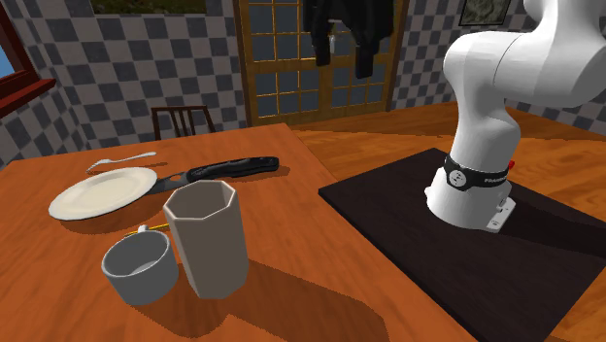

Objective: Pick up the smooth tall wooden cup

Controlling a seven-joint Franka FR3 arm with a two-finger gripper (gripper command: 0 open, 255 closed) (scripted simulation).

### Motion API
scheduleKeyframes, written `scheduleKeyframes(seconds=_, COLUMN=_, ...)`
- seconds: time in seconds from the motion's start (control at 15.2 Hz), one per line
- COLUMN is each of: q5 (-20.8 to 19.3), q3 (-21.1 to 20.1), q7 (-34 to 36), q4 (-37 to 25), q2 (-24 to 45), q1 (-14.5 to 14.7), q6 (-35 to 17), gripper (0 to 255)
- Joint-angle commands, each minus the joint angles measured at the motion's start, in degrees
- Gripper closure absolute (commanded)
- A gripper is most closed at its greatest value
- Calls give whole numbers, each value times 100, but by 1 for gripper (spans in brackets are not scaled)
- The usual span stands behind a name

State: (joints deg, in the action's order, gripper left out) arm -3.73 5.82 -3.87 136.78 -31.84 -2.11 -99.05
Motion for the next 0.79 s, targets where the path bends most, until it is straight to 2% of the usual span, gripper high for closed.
scheduleKeyframes(seconds=0.0, q5=-27, q3=101, q7=-110, q4=-28, q2=345, q1=-19, q6=-353, gripper=0)
scheduleKeyframes(seconds=0.4, q5=5, q3=401, q7=-494, q4=-389, q2=1550, q1=-61, q6=-1262, gripper=0)
scheduleKeyframes(seconds=0.73, q5=180, q3=595, q7=-856, q4=-905, q2=2624, q1=-100, q6=-1861, gripper=0)
